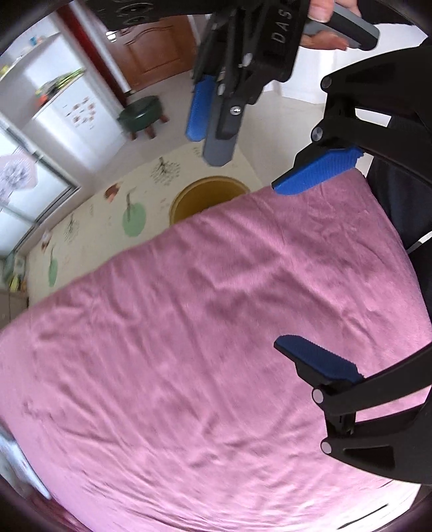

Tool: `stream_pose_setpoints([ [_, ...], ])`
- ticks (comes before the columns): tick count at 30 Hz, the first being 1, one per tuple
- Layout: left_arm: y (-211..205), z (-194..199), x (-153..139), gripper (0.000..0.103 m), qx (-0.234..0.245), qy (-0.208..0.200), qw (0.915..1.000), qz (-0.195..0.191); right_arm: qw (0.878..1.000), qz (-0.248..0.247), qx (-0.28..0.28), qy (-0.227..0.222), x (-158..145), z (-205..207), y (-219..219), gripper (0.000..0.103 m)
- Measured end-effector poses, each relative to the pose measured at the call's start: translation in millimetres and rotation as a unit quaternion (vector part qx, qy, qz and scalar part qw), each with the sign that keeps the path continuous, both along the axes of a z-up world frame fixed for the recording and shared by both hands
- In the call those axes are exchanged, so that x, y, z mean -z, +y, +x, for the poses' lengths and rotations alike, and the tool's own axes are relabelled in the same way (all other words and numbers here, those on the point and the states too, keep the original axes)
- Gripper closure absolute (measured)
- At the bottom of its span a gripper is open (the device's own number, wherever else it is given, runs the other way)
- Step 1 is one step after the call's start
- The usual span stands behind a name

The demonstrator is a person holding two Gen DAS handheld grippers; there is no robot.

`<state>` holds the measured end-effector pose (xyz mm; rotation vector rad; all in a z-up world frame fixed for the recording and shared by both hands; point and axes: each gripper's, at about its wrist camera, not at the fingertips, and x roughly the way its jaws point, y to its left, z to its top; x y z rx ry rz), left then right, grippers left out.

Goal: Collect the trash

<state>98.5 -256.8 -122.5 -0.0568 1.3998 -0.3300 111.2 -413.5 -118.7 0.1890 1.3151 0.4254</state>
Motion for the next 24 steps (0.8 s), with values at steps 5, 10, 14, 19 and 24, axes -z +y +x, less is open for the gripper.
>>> stream_pose_setpoints([
  [5, 28.3, -11.1, -4.4, 0.017, -0.034, -0.001, 0.9994, -0.005, 1.000, -0.001, -0.015, -0.005, -9.2, -5.8, 23.2, 0.050],
  [10, 45.6, -16.7, -10.8, 0.016, -0.055, -0.011, 0.9984, -0.012, 1.000, -0.009, -0.011, -0.003, -18.0, -8.1, 32.1, 0.048],
  [14, 57.5, -20.1, -25.8, 0.010, -0.074, -0.035, 0.9966, -0.010, 1.000, -0.022, -0.008, -0.007, -30.9, -12.1, 38.9, 0.047],
  [19, 72.6, -26.3, -52.8, 0.007, -0.104, -0.080, 0.9913, -0.010, 0.999, -0.009, 0.014, -0.030, -52.6, -20.5, 44.0, 0.035],
  [24, 87.0, -38.3, -84.3, 0.004, -0.136, -0.140, 0.9807, 0.003, 0.997, 0.005, 0.030, -0.069, -79.5, -31.0, 47.2, 0.024],
])
